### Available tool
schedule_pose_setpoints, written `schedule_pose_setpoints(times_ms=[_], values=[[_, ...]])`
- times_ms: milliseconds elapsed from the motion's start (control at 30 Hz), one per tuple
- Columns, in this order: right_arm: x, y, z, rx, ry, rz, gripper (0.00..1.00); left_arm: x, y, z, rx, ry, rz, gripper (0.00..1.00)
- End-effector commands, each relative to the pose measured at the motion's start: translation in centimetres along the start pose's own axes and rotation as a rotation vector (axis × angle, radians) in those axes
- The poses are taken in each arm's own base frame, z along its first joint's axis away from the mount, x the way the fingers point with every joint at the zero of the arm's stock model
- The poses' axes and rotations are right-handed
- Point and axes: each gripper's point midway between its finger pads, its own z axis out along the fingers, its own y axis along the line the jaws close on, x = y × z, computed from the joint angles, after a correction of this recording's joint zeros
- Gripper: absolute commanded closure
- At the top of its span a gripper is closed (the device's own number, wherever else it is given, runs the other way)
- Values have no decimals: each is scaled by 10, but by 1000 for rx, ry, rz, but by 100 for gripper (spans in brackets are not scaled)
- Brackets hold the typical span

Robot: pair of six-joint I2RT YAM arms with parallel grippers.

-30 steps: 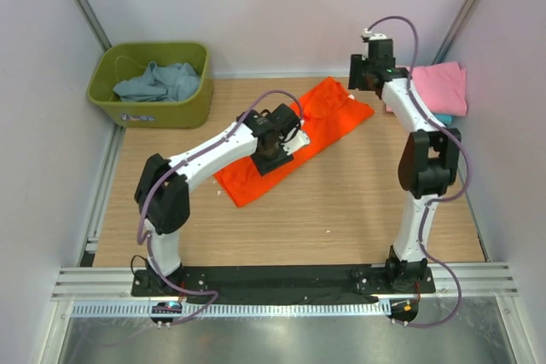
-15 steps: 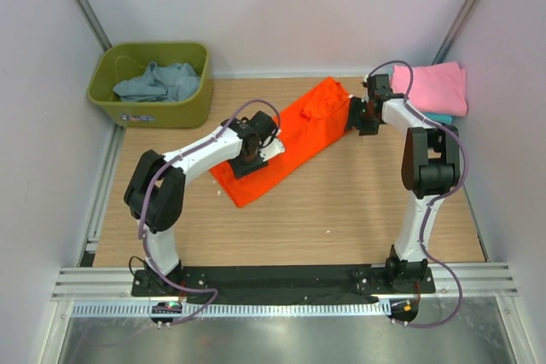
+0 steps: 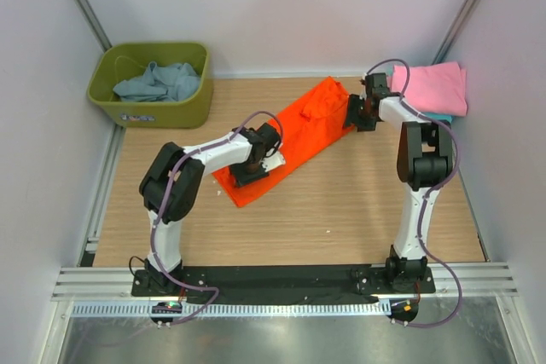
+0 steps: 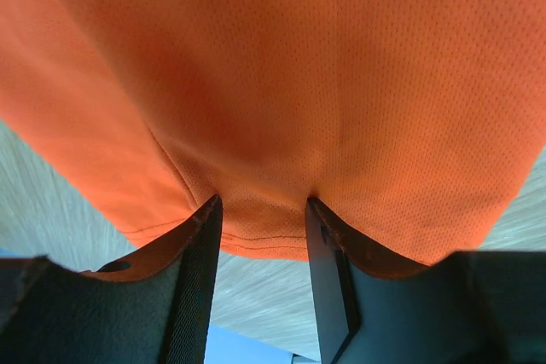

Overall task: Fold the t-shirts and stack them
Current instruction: Fold the tshirt

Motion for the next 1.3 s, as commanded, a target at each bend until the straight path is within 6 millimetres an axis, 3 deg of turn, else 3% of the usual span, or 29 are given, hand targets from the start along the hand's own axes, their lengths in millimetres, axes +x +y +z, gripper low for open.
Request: schedule_pose_setpoints(times_ms=[0, 200, 433, 900, 1033, 1267], values=[[-21, 0, 17, -5, -48, -20, 41, -9, -5, 1, 1, -31, -9, 55], [-48, 5, 37, -11, -100, -50, 42, -15, -30, -2, 3, -33, 47, 55], [-75, 29, 51, -52, -162, -100, 42, -32, -67, -2, 29, -24, 87, 55], [-89, 79, 62, -135, -213, -165, 42, -94, -144, -19, 75, -93, 205, 56], [-93, 87, 61, -155, -227, -167, 42, -109, -168, -24, 79, -110, 256, 56], [-104, 94, 62, -185, -259, -166, 42, -132, -194, -28, 71, -143, 316, 56]])
